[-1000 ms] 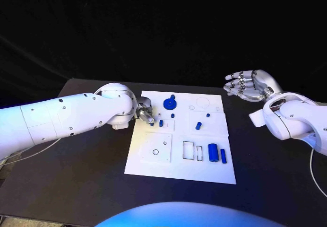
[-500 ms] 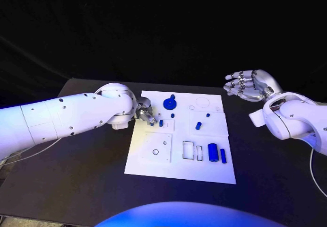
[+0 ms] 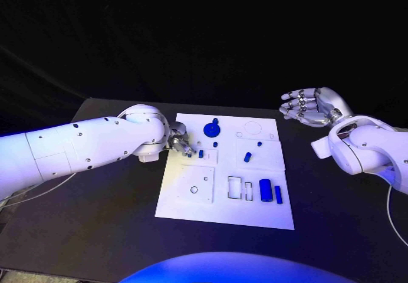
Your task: Assemble the parts on the task board
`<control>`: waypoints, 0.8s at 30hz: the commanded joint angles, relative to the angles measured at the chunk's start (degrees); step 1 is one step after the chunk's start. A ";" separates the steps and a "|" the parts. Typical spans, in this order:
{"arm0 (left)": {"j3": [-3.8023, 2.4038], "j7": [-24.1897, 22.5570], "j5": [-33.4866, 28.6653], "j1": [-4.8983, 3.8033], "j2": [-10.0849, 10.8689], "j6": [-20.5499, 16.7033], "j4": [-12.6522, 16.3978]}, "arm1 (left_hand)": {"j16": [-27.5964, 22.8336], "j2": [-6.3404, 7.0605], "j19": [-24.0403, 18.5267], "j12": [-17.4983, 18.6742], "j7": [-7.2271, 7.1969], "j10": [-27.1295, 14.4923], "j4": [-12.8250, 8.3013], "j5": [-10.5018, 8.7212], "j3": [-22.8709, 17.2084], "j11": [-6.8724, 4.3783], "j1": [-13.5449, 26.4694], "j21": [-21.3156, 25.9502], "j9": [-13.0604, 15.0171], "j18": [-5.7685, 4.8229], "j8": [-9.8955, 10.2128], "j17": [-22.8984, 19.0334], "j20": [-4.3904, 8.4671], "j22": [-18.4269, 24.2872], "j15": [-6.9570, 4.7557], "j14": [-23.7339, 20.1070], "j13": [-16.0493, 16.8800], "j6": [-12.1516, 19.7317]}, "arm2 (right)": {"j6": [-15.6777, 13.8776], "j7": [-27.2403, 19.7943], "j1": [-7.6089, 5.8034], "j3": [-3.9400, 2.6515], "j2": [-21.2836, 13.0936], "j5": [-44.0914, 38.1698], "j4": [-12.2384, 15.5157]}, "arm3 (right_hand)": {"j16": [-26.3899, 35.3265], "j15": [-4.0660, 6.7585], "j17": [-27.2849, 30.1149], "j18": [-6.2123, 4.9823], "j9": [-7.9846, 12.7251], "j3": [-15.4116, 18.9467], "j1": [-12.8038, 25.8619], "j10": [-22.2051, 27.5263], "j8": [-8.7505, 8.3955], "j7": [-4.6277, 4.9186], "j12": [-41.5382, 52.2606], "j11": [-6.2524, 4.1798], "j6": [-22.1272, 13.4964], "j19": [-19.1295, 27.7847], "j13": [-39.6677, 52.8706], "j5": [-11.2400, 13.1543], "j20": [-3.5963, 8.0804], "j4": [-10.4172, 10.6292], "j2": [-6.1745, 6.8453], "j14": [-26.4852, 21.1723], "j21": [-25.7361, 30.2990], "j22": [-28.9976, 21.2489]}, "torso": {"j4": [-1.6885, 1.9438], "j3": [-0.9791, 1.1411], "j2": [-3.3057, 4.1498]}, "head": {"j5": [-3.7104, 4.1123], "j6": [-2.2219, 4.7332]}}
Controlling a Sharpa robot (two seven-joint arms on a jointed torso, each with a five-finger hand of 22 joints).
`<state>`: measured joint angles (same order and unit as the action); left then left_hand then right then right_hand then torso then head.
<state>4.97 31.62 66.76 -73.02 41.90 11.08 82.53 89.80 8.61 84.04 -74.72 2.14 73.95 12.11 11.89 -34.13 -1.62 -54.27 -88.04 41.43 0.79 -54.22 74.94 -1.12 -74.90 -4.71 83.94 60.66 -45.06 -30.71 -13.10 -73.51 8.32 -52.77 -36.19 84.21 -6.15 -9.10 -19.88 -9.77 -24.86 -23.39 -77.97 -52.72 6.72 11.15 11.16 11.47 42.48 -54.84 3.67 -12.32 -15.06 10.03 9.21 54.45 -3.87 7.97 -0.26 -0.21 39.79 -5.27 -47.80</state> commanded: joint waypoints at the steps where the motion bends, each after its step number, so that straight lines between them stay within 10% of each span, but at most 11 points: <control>1: -0.15 0.14 -0.44 0.10 0.28 -0.85 0.15 | 0.20 0.30 4.97 0.23 0.16 -0.43 0.45 -0.04 0.94 -0.04 0.51 -0.10 0.09 -0.10 0.35 15.06 0.53 -12.30 -0.40 6.06 0.00 -0.04 | 0.31 -0.62 0.01 -0.01 -0.04 -0.06 0.04 | 0.36 -0.25 0.12 -0.65 0.11 0.26 0.32 0.10 -0.36 4.35 -0.42 0.53 -0.03 -0.27 -0.07 -0.35 -0.15 0.04 -0.33 0.05 0.16 -0.12 | -0.03 -0.03 0.03 | 0.01 0.02; 10: -0.50 -1.16 -1.95 0.14 0.87 -2.84 0.41 | 0.20 1.50 4.95 0.39 0.21 -0.75 4.59 -0.01 6.28 0.03 2.12 -0.02 0.37 -0.08 0.54 15.06 0.61 -12.23 -0.34 6.06 -0.25 0.07 | 0.33 -0.63 0.01 -0.01 -0.05 -0.03 -0.02 | 0.42 -0.28 0.21 -0.65 0.14 0.31 0.37 0.14 -0.41 4.40 -0.48 0.57 -0.07 -0.24 -0.06 -0.34 -0.17 0.06 -0.35 0.01 0.18 -0.21 | 0.01 -0.01 0.00 | 0.10 0.04; 24: -1.07 -7.86 -7.78 0.13 1.64 -14.84 -0.51 | 0.20 -1.06 4.23 3.41 0.93 -5.10 4.64 0.59 11.50 0.67 7.30 1.42 0.77 0.40 1.39 15.06 0.53 -10.29 0.13 6.06 -5.18 3.05 | 0.31 -0.50 0.03 -0.01 0.01 -0.01 -0.23 | 0.49 -0.32 0.33 -0.64 0.19 0.34 0.37 0.17 -0.46 4.44 -0.56 0.60 -0.10 -0.18 -0.06 -0.36 -0.20 0.05 -0.40 -0.03 0.21 -0.33 | 0.01 0.01 0.03 | 0.28 0.18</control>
<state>3.96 27.56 61.79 -72.89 43.52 1.84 82.05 89.80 7.58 84.04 -71.50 3.01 69.13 16.91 12.29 -22.84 -0.99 -46.53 -86.76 42.19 0.79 -53.00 74.93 -0.71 -74.90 -4.71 83.94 55.76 -42.27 -30.71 -13.11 -73.50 8.32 -52.78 -36.06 83.99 -5.93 -9.10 -19.64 -9.76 -24.75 -23.39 -77.97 -52.51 6.51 11.15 10.94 11.67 42.48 -54.84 3.67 -12.32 -15.06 10.03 9.21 54.45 -3.87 7.72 -0.23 -0.20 39.79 -5.05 -47.68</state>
